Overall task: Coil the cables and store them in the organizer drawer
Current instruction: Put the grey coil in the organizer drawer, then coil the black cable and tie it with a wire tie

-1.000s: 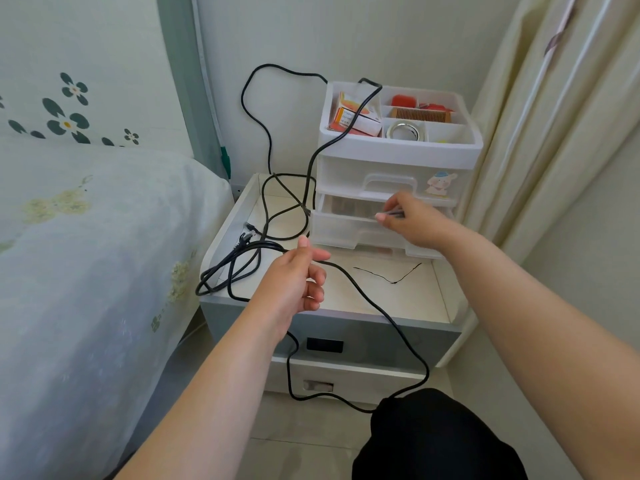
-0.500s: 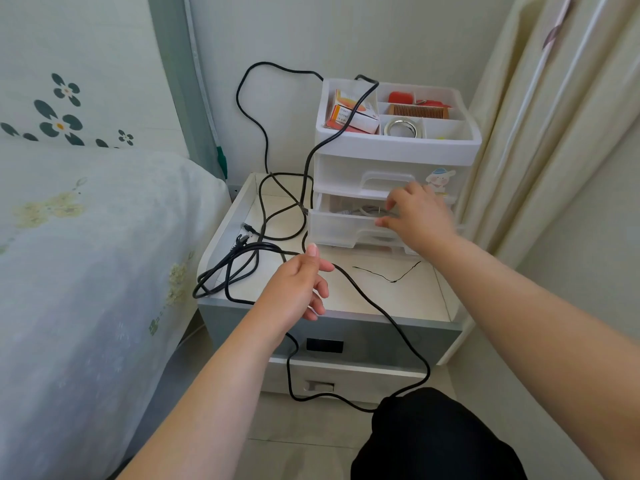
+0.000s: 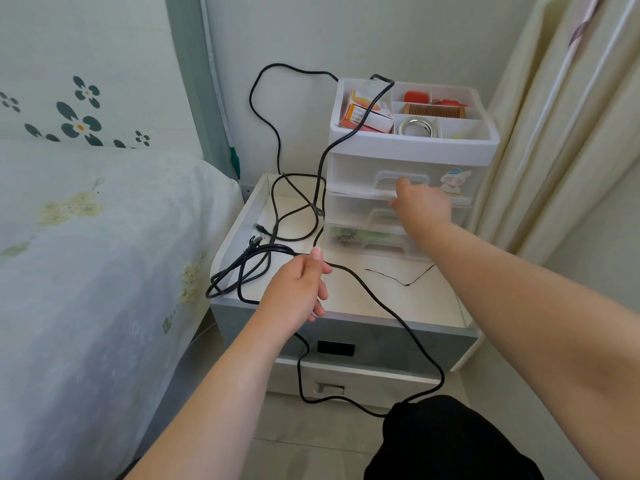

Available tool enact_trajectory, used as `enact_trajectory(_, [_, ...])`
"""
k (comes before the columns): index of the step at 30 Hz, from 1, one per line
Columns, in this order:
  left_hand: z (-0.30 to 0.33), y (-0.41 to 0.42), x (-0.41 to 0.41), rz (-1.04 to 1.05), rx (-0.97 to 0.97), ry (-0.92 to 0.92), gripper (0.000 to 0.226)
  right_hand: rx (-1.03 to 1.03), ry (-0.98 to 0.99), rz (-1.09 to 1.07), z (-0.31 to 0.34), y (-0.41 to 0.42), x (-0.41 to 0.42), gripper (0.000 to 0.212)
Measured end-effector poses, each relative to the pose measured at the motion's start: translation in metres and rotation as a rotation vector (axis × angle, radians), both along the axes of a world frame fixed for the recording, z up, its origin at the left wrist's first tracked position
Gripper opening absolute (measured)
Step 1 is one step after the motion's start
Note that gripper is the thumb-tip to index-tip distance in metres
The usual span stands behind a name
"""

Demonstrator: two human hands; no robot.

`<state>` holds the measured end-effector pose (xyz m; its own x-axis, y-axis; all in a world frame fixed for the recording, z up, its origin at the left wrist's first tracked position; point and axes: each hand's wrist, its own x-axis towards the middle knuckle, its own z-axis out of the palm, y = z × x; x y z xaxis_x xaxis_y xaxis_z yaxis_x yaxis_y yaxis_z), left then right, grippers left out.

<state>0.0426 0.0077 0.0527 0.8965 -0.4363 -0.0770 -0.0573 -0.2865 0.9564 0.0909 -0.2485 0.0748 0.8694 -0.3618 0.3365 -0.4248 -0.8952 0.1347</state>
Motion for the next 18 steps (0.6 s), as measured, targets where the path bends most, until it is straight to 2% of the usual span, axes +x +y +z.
enact_trajectory(3, [0.001, 0.007, 0.003, 0.057, 0.104, -0.165, 0.032, 0.023, -0.012, -0.028, -0.003, 0.001, 0.003, 0.019])
enact_trajectory(5, [0.004, 0.014, 0.005, 0.178, 0.141, -0.333, 0.023, 0.119, -0.052, -0.036, -0.005, 0.005, 0.002, 0.015])
enact_trajectory(7, [0.007, 0.023, 0.01, 0.344, 0.174, -0.547, 0.015, 0.309, -0.141, 0.014, -0.006, 0.018, 0.0, 0.02])
enact_trajectory(9, [0.003, 0.034, 0.019, 0.431, 0.266, -0.698, 0.023, 0.561, -0.282, 0.119, -0.002, 0.04, -0.003, 0.027])
enact_trajectory(10, [0.0, 0.039, 0.024, 0.414, 0.353, -0.691, 0.034, 0.683, -0.364, 0.175, 0.002, 0.052, -0.002, 0.031])
enact_trajectory(13, [-0.014, 0.047, 0.033, 0.223, 0.699, -0.523, 0.065, 1.041, -0.519, 0.304, 0.022, 0.088, 0.008, 0.044])
enact_trajectory(15, [-0.02, 0.05, 0.035, 0.198, 0.789, -0.49, 0.065, 1.369, -0.496, 0.321, 0.034, 0.105, 0.016, 0.055])
enact_trajectory(18, [-0.018, 0.054, 0.038, 0.258, 0.759, -0.449, 0.046, 1.836, -0.516, 0.336, 0.045, 0.121, 0.026, 0.059])
